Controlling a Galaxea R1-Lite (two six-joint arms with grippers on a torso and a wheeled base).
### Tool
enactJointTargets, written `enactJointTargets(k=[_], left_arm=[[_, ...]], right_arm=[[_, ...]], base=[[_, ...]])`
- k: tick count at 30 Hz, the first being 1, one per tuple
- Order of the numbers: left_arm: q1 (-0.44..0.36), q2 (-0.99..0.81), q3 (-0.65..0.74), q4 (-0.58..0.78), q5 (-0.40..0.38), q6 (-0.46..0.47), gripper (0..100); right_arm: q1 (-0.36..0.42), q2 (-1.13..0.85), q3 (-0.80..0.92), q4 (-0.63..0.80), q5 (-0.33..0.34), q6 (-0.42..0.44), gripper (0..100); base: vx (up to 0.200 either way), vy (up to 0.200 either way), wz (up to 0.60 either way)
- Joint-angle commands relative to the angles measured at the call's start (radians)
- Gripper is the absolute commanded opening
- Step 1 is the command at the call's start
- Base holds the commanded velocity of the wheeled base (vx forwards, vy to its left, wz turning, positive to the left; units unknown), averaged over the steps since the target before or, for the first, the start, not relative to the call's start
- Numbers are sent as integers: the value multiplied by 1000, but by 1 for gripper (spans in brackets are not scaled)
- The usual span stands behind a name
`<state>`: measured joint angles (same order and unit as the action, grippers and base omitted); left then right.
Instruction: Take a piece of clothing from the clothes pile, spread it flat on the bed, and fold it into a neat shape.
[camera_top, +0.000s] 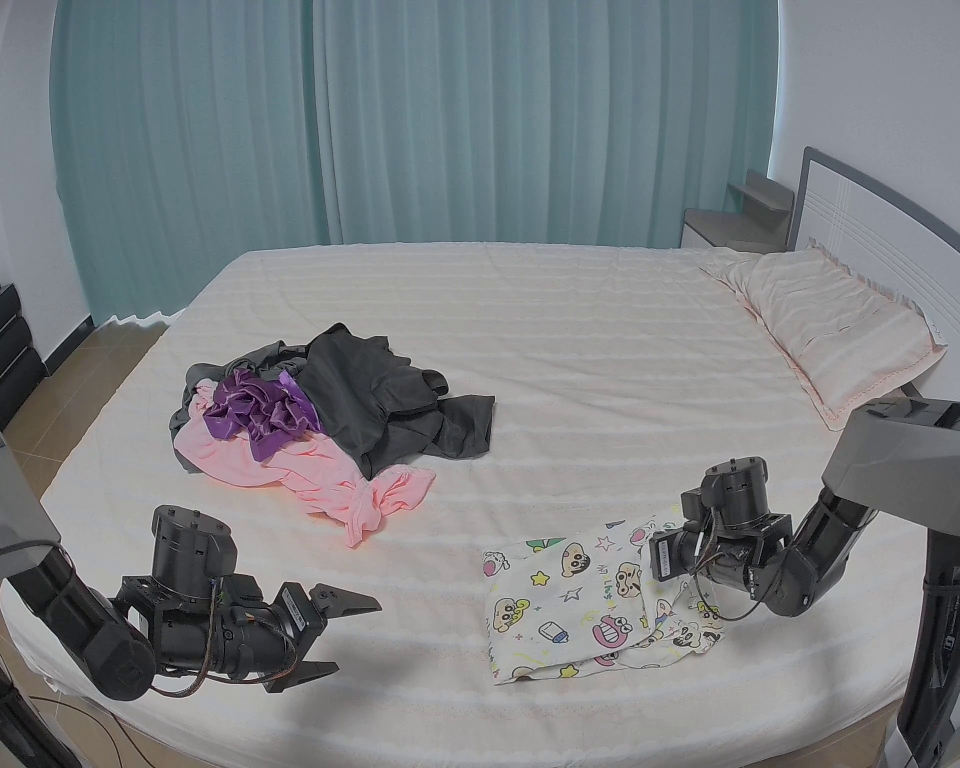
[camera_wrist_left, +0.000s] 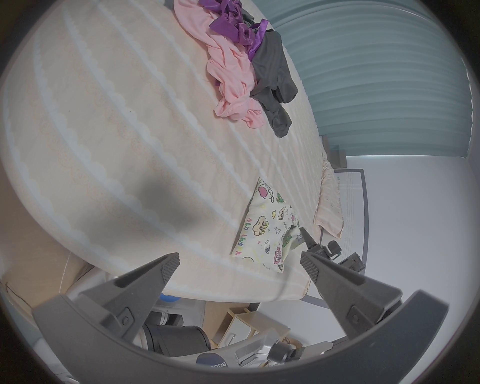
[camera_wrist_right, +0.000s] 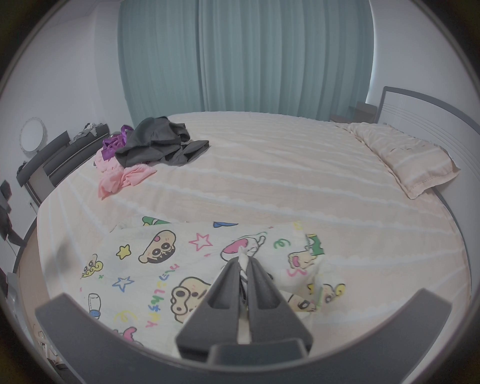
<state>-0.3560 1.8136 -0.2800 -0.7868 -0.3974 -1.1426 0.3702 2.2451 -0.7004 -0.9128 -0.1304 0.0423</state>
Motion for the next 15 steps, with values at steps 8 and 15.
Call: enactJointTargets(k=[8,15], left_arm=[[0,4,1,0,0,1,100],[-9,6,1,0,2,3,100]], right_arm=[[-99,-240,259,-6,71,62,0],[-175,-256,378,-8,133,83,0]], base=[[0,0,0],[0,0,0]])
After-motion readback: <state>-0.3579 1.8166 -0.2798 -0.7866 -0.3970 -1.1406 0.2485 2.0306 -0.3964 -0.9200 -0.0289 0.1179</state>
